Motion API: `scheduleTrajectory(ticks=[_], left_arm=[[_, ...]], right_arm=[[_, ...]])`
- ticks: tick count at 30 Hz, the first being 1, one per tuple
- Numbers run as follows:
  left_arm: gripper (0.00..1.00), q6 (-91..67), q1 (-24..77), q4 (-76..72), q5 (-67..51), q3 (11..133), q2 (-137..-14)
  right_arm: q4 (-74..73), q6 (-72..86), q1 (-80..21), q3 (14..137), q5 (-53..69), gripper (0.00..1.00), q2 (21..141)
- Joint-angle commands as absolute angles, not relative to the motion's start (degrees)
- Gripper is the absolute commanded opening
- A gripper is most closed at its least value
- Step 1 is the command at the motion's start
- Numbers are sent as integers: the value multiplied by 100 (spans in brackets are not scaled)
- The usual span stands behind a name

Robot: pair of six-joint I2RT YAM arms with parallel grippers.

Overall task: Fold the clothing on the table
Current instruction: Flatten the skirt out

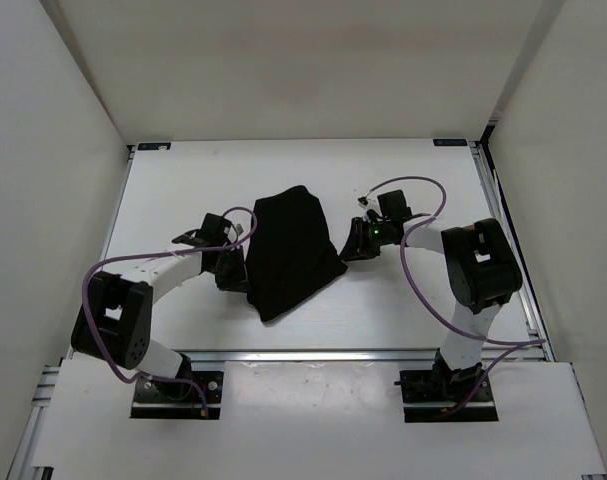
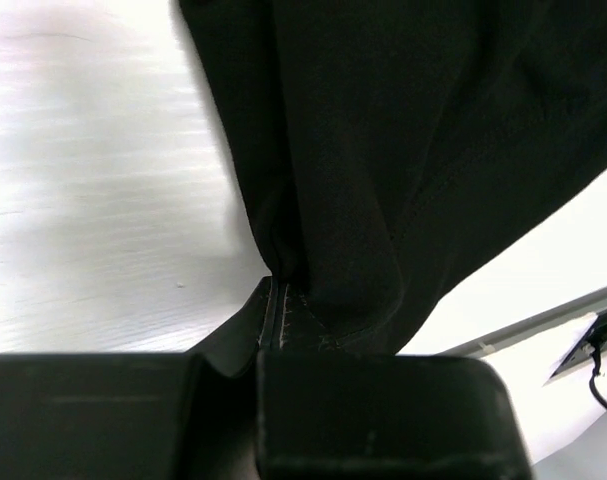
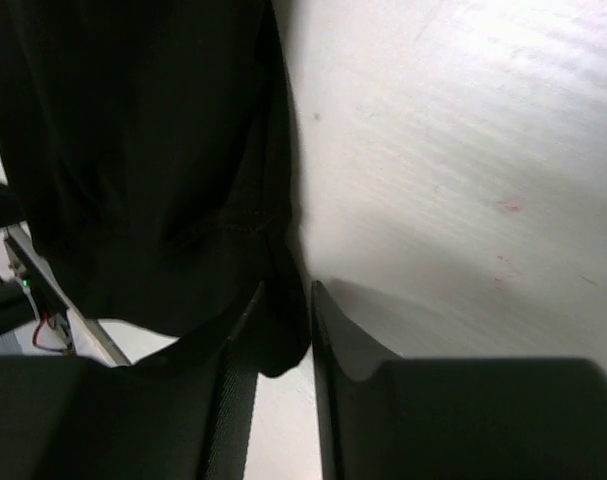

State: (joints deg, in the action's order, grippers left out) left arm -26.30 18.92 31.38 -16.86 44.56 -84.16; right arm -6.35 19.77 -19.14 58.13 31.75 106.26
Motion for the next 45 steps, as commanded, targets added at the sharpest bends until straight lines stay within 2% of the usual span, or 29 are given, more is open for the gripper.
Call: scheduleTrajectory(ticks=[1,4,7,13,15,16,20,27,35,36,37,38,39,45], left_arm=[[0,-2514,1636,3173,-1547,4377,-8332],[0,-2409,1399,3243,-1468,4351,-8315],[0,-2356,1310,3208,-1494,4324,-8358],[0,-2496,1573,3120,-1468,4307,-8464],[0,-2540,1661,3059,-1476,4280,-8455],[0,-2566,1652,3067,-1459,4289,-8464],[0,-2558,1574,3094,-1450,4262,-8385],[0,-2575,1538,3129,-1406,4201,-8297],[0,-2619,1565,3076,-1458,4201,-8376],[0,-2619,1556,3050,-1433,4175,-8402],[0,-2637,1547,3006,-1433,4166,-8411],[0,-2611,1538,3015,-1415,4183,-8446],[0,-2619,1538,2962,-1398,4166,-8481],[0,-2593,1634,2602,-1293,4516,-9156]], right_arm=[[-291,2109,-1925,5608,3690,32,10714],[-220,2206,-1898,5467,3805,34,10731],[-263,2206,-1881,5379,3919,31,10802],[-44,2417,-1820,5256,4096,31,10714],[-44,2400,-1837,5229,4052,33,10574],[-35,2399,-1854,5299,4043,38,10547],[193,2540,-1793,5265,4236,47,10556],[273,2575,-1766,5308,4411,48,10643],[457,2759,-2285,5353,4860,33,11241],[361,2690,-2303,5440,4904,27,11250],[265,2655,-2268,5475,4896,17,11250],[203,2619,-2172,5476,4843,3,11206],[159,2619,-2119,5406,4773,0,11067],[-254,2409,-1039,4764,4448,0,10048]])
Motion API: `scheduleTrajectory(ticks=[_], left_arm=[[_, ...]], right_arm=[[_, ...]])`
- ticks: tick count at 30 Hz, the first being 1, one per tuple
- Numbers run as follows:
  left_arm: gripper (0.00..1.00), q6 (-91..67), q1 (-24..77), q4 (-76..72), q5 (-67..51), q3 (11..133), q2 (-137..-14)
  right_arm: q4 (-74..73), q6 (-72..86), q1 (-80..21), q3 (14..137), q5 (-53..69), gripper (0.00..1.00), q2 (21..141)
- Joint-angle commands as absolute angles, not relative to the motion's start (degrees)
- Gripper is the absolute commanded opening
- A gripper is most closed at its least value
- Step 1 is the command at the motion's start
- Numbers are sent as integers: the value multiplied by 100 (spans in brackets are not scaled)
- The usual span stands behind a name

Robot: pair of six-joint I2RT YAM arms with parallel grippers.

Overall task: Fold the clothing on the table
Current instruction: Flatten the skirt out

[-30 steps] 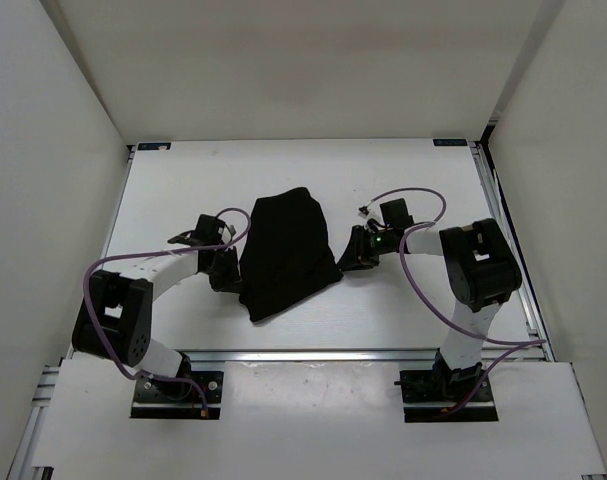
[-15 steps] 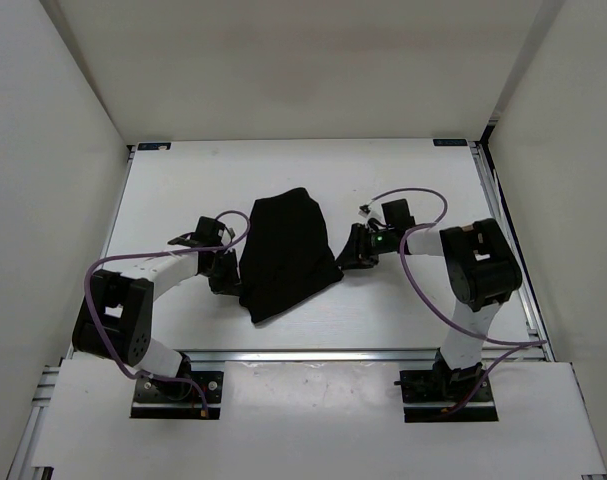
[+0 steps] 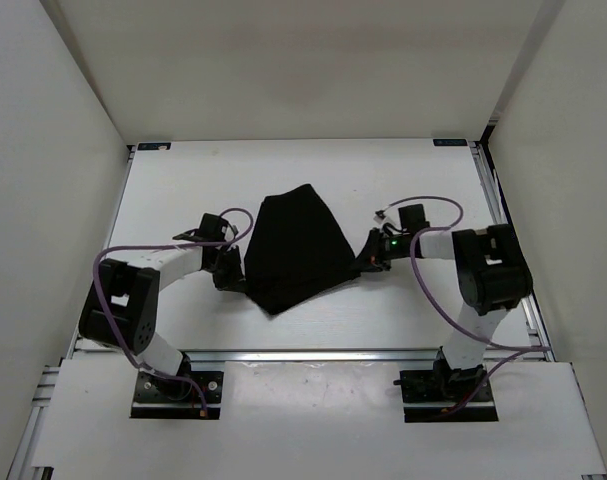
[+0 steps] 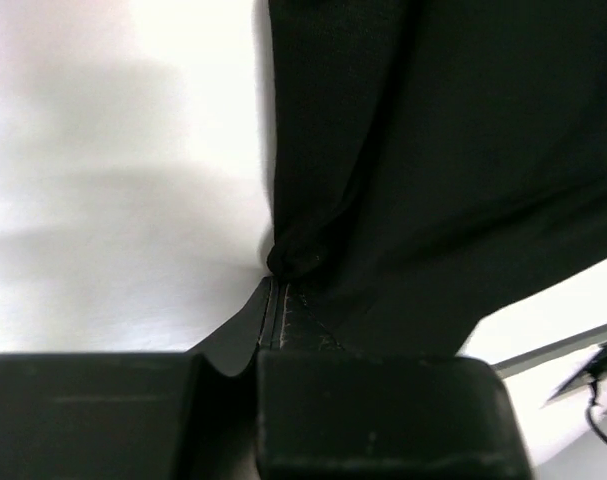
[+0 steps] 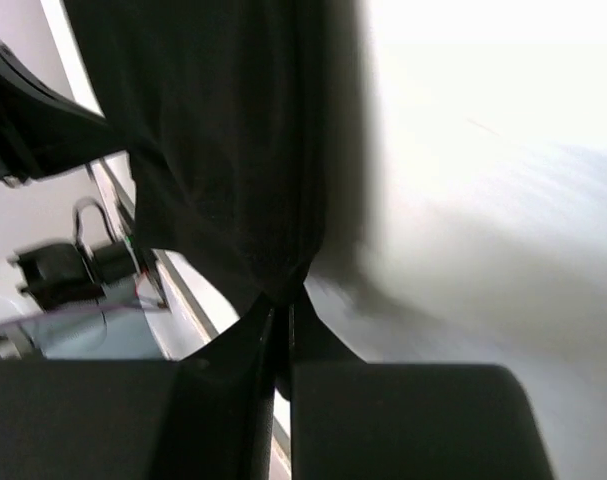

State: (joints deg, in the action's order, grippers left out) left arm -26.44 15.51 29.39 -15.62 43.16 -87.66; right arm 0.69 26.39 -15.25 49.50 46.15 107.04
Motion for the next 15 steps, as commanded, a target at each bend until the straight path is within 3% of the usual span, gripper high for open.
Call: scheduleTrajectory(ticks=[1,6,7,8,10,15], left_arm=[[0,-2593,1704,2575,-1275,4596,-9350],[0,-2610,1811,2102,-1502,5473,-10063],[4,-2628,1811,2022,-1625,5554,-10264],[9,-2637,1802,1961,-1704,5842,-10379],[41,-2715,1706,1846,-2125,6213,-10564],[71,-2944,1521,1688,-2645,6522,-10303]], right_arm=[[-411,2347,-950,4668,4412,0,9924],[-703,2180,-957,4385,4369,0,9694],[-721,2188,-1036,4316,4429,0,9720],[-668,2241,-1098,4272,4438,0,9738],[-615,2372,-1300,4175,4413,0,9764],[-765,2250,-1485,4350,4298,0,9835]])
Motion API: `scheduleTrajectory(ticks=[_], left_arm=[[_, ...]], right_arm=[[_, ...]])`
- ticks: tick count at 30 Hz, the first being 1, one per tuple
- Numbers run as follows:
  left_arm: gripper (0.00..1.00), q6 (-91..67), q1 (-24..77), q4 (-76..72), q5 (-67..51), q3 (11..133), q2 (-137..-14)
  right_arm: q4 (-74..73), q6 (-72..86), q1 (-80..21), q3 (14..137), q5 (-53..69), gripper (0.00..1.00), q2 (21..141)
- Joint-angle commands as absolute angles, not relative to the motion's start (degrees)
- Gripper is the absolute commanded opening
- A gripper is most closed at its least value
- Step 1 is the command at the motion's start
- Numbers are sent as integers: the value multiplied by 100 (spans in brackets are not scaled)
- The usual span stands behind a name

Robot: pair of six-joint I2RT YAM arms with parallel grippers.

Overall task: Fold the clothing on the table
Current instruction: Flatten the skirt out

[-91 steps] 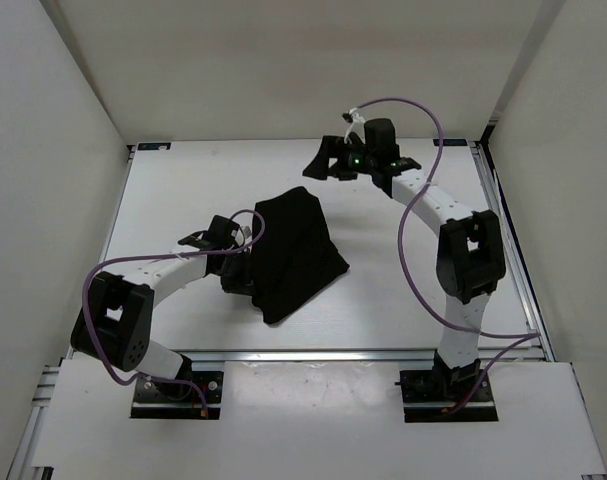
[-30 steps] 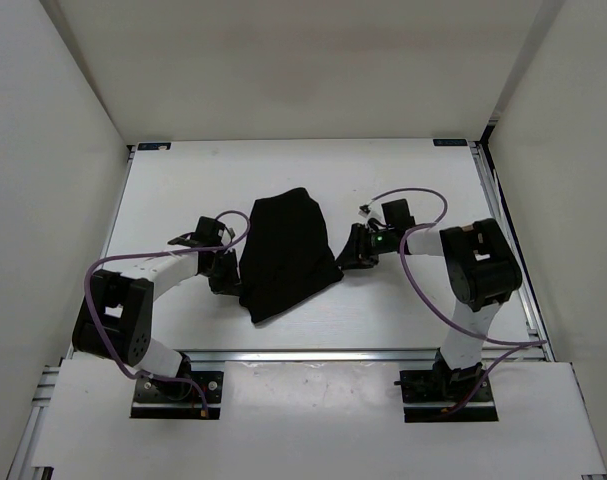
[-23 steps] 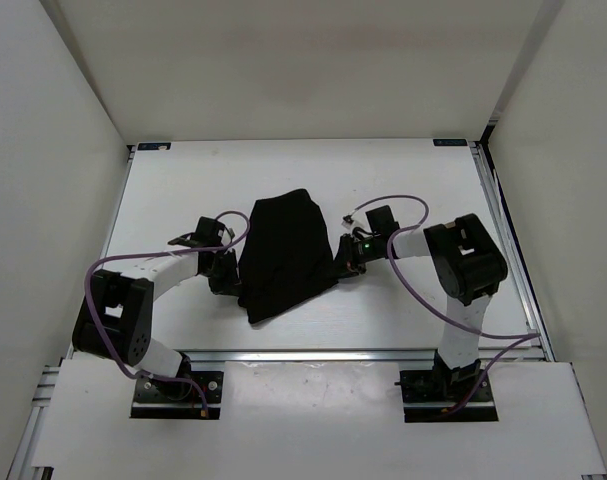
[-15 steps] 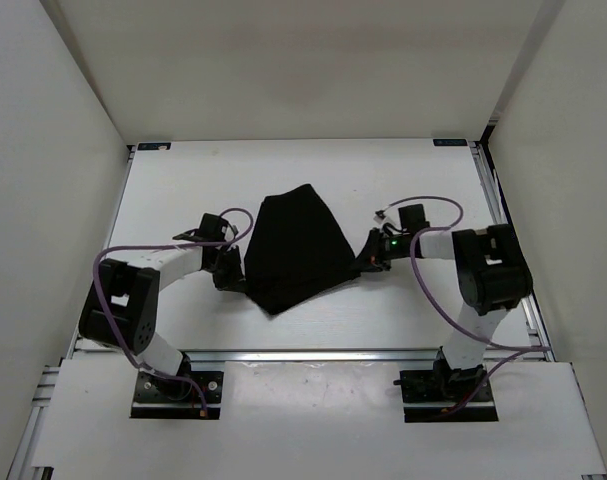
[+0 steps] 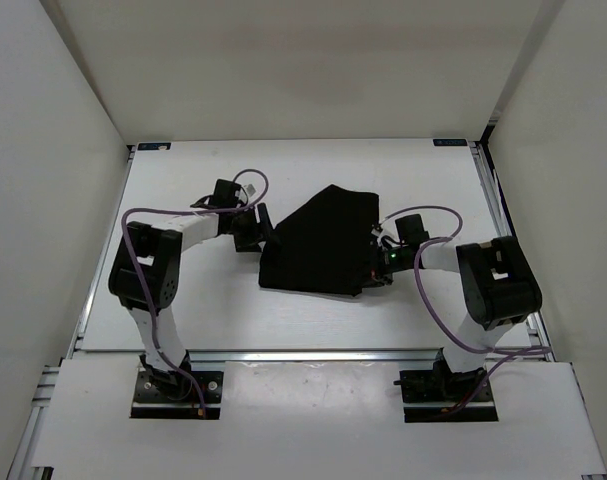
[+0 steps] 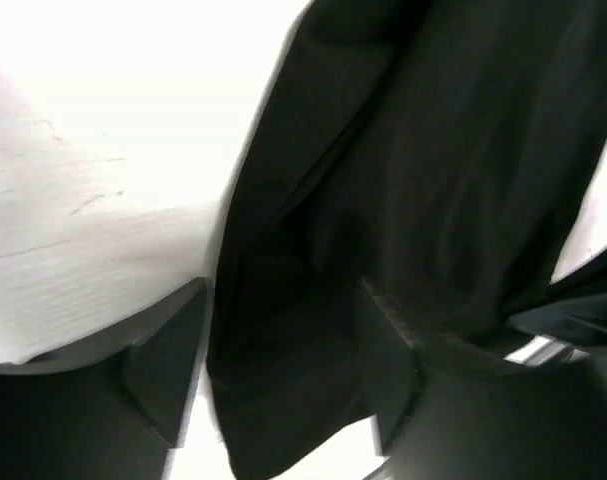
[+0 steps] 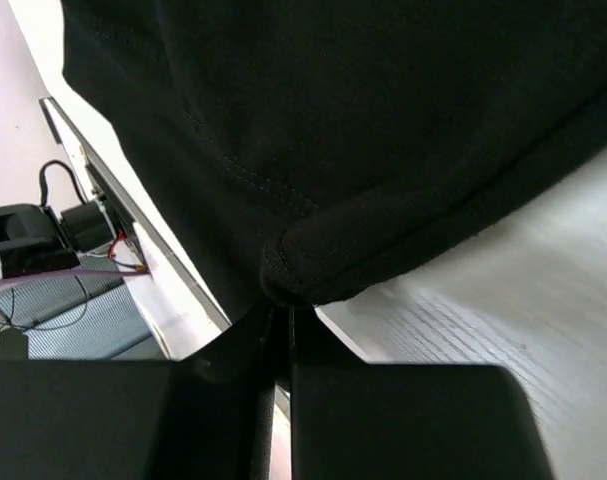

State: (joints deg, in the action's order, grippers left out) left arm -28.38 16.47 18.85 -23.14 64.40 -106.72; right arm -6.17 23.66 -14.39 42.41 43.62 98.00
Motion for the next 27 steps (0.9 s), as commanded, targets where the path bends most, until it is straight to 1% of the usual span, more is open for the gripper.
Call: scheduleTrajectory(ticks=[1,5,9,10,12,14,15,17,21,25,27], left_arm=[[78,-2918,1442,1679,-2706,6417,-10170],[80,-3076,1169,1450,-2970,5548,-9179],[72,-3296,984,1266,-3225,4600,-8553],[67,-3331,967,1196,-3165,4423,-8508],[61,-3488,1072,1056,-3129,4115,-8473],[59,-3681,1177,705,-3181,3833,-8481],[60,-3752,1160,625,-3182,3745,-8499],[60,-3876,1292,431,-3208,3648,-8560],[60,-3718,1467,598,-2883,3753,-8692],[60,-3937,1468,283,-2848,3692,-8894],[52,-4042,1529,71,-2813,3656,-9017]], right_arm=[[-791,2267,-1485,4359,4280,1,9844],[-703,2320,-1468,4315,4245,0,9817],[-677,2329,-1486,4350,4236,0,9861],[-703,2312,-1485,4385,4236,0,9905],[-729,2312,-1442,4394,4228,1,9914],[-782,2311,-1424,4360,4228,0,9896],[-782,2320,-1415,4359,4201,0,9836],[-826,2294,-1371,4359,4175,1,9783],[-791,2338,-1284,4254,4096,0,9642],[-809,2355,-1292,4122,4070,0,9528],[-765,2373,-1292,4087,4043,0,9483]])
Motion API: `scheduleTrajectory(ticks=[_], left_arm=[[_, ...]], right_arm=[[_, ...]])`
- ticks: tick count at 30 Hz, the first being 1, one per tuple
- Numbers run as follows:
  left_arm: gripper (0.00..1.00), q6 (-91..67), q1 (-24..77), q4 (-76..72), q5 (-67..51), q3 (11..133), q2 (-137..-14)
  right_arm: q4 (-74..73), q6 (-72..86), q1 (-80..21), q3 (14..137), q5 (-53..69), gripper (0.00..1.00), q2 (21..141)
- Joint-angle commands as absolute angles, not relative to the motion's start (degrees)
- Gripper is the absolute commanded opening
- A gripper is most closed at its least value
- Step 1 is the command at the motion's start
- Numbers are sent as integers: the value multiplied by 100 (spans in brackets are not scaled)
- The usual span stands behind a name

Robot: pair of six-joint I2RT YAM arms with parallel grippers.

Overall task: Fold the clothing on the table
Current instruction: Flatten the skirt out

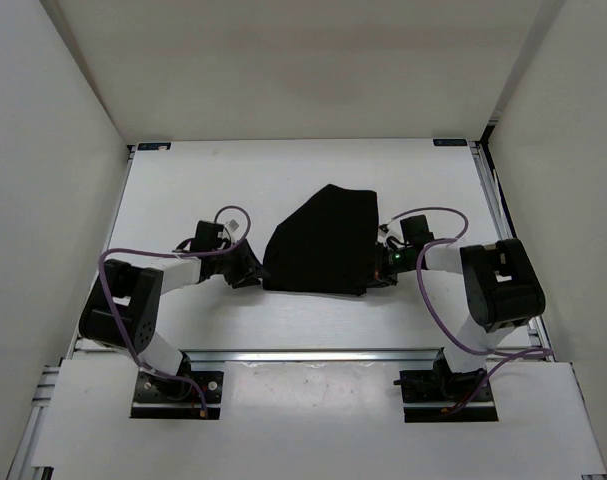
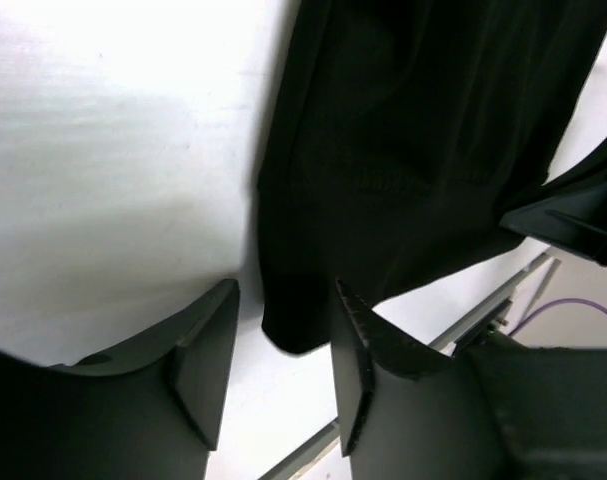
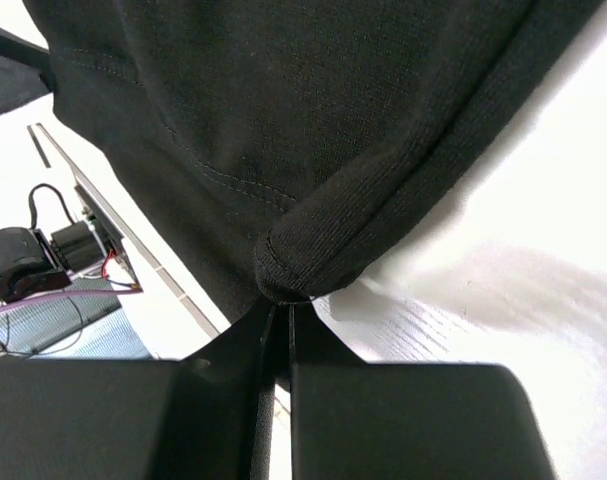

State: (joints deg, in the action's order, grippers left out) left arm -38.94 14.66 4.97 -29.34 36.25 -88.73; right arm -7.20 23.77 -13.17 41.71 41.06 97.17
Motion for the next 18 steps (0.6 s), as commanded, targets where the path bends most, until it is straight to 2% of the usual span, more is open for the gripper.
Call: scheduleTrajectory(ticks=[1,7,8,10,11,14,18], left_arm=[[51,-4043,1494,70,-2769,3691,-9078],[47,-4324,1793,-509,-2882,3639,-9517],[40,-4385,1784,-649,-3074,3613,-9614],[19,-4456,1880,-791,-3243,3551,-9703],[0,-4465,1916,-765,-3226,3577,-9677],[0,-4324,2021,-634,-3295,3655,-9449],[0,-4158,1960,-2,-3726,4444,-8826]], right_arm=[[-791,2390,-1292,4070,4026,0,9449],[-703,2478,-1257,3911,4051,0,9335],[-694,2487,-1248,3868,4026,0,9351],[-659,2487,-1204,3893,3982,0,9255],[-659,2496,-1178,3876,3973,0,9246],[-685,2522,-1204,3919,3938,0,9211],[-1386,2365,-1265,4436,3614,1,9000]])
